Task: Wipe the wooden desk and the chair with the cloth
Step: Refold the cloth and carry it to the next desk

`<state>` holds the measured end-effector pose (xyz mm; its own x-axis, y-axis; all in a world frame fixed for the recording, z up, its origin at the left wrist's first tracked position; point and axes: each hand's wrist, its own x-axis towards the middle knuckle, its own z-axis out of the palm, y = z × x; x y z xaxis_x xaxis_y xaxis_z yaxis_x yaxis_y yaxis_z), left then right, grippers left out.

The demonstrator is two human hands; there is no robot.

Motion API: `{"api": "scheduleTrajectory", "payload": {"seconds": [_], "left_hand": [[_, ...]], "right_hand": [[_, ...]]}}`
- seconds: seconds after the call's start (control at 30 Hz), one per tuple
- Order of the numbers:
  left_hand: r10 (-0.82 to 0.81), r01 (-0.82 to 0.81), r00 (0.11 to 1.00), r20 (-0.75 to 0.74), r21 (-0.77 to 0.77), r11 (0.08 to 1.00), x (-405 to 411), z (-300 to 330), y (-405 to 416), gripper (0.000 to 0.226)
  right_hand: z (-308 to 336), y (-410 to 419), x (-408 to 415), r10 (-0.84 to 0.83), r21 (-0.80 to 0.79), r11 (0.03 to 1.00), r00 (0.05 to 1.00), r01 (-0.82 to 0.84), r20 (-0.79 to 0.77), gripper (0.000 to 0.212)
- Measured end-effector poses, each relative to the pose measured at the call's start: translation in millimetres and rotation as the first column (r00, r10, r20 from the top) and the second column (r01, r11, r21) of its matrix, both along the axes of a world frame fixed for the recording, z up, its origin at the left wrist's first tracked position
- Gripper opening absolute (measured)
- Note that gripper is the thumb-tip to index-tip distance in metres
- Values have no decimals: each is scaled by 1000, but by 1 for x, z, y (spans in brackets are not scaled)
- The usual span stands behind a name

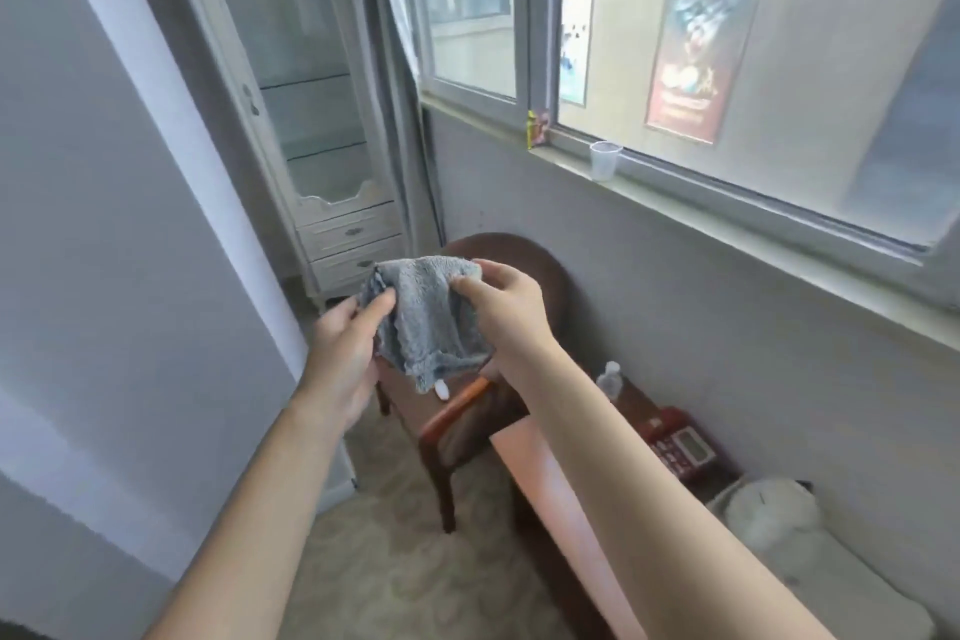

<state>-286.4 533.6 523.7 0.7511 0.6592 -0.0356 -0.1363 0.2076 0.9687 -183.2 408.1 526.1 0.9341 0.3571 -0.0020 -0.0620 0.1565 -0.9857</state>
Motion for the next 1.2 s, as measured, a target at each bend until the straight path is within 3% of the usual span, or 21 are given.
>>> {"api": "scheduleTrajectory", "payload": {"seconds": [0.1,0.23,0.43,0.53,0.67,0.87,1.03,1.2], "left_hand": [[-192,191,981,-5,-56,980,51,-36,-16,20],[-451,442,891,-58,-125,888,96,-89,-64,36],[-662,647,719,-213,-145,749,144,-165,-177,29],[-743,728,617,-259,-172,664,155,-189,-231,27],[-786,798,517,-337,-141,586,178,-205,-287,28],[-791,879,420,-444,-16,476,231,-218,-364,23],[-798,906,326,-507,-72,416,251,-248,-421,47],[-794,942,280,-540,-7,337,265,-283,-457,52]], "right_hand": [[-34,-30,27,-159,-31,987,986,158,-44,31],[-84,-94,43,-356,-92,933,927,347,-115,32],[-159,-216,31,-580,-79,796,720,600,-381,33],[-185,-268,18,-595,-107,774,659,624,-459,21],[-212,-321,22,-644,-150,736,615,660,-455,23],[-241,-389,60,-836,-251,505,395,826,-381,27],[-254,-432,73,-911,-306,338,227,890,-345,20],[-294,-458,78,-914,-392,335,194,857,-356,38]]}}
